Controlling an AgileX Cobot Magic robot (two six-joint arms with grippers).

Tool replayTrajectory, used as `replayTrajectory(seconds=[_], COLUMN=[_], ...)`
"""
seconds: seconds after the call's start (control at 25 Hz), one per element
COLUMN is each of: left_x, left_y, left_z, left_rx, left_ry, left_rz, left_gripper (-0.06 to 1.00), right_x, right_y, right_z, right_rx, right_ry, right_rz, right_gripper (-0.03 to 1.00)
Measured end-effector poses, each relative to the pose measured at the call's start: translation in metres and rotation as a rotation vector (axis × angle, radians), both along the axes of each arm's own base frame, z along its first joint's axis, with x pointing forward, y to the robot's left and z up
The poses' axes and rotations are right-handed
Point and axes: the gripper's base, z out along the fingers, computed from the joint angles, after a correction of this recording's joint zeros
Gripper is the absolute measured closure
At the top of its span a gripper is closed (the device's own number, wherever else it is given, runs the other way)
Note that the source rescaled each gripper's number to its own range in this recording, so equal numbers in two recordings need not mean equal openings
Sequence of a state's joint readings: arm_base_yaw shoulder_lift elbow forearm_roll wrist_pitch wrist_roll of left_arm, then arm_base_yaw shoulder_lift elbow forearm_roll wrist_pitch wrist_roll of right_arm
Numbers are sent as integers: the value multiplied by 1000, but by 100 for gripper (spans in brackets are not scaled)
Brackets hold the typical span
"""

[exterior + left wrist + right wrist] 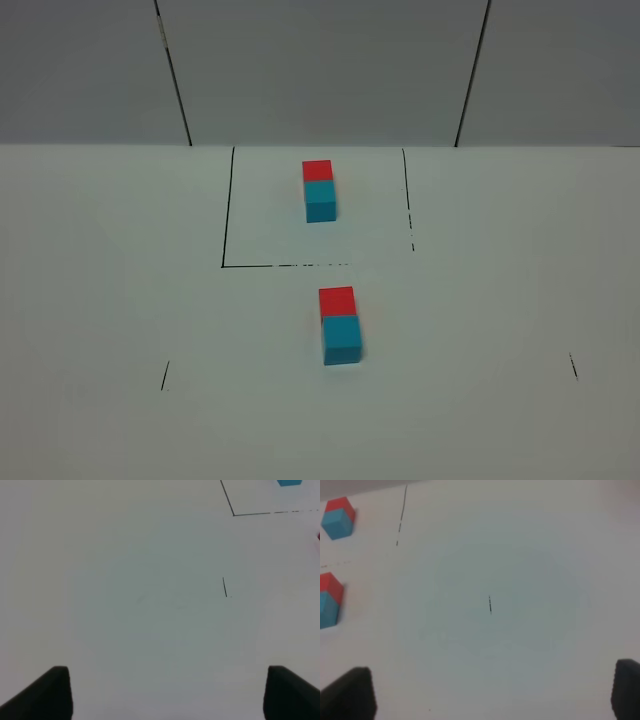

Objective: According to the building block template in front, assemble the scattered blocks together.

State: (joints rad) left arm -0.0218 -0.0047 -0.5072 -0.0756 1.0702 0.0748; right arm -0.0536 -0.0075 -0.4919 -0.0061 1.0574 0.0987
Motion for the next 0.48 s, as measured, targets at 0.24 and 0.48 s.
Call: replayTrajectory(seconds=[0.24, 0.48], left_x=[0, 0], left_y=[0, 0], left_z=[0, 0], left_rx=[0, 0], left_ry=[0, 0], left_rz=[0, 0], left_gripper=[32, 32], right_x=[0, 0], right_y=[0, 0], right_z=[0, 0], right_rx=[0, 0], right_ry=[0, 0], right_rz=[0, 0], right_gripper=[10, 11])
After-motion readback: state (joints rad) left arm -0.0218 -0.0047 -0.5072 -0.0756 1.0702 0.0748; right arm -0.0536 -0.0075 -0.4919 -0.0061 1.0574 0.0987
